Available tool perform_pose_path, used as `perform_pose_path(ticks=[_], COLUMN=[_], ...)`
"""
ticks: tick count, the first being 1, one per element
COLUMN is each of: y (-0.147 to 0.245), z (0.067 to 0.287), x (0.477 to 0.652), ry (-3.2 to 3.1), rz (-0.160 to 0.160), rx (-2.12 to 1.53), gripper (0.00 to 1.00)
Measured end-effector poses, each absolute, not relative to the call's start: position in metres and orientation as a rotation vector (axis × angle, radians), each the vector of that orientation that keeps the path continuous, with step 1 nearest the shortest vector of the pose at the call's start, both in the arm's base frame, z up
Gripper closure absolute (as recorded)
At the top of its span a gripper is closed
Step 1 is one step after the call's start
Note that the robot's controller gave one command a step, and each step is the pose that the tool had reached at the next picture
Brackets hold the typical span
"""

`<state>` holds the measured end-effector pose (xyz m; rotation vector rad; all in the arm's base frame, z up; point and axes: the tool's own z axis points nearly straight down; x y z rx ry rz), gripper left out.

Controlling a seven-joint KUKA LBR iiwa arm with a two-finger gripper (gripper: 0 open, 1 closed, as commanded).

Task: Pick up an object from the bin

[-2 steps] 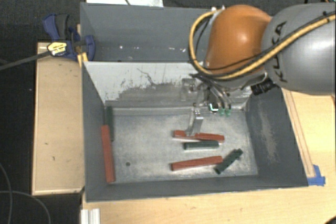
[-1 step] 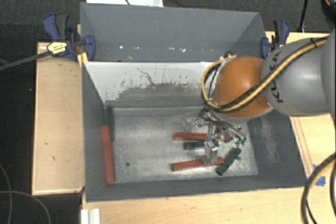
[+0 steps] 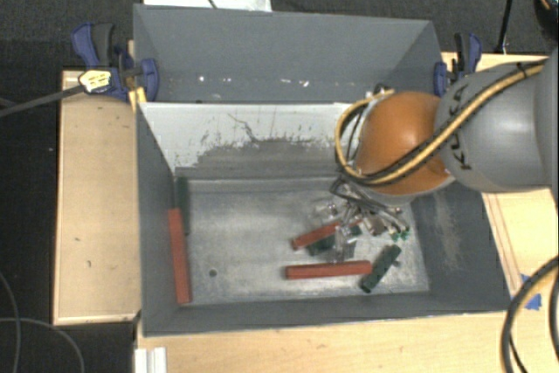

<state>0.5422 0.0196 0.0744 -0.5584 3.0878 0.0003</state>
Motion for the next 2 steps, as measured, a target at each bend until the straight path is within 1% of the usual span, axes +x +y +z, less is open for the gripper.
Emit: perform_pose_path(ticks=[1, 2], y=[0.048, 0.039], z=[0.184, 0.231], x=[0.572, 0.546], ry=[3.072, 3.079], rz=[0.0, -0.001], rx=[-0.597, -0.584], gripper=[1.0, 1.0])
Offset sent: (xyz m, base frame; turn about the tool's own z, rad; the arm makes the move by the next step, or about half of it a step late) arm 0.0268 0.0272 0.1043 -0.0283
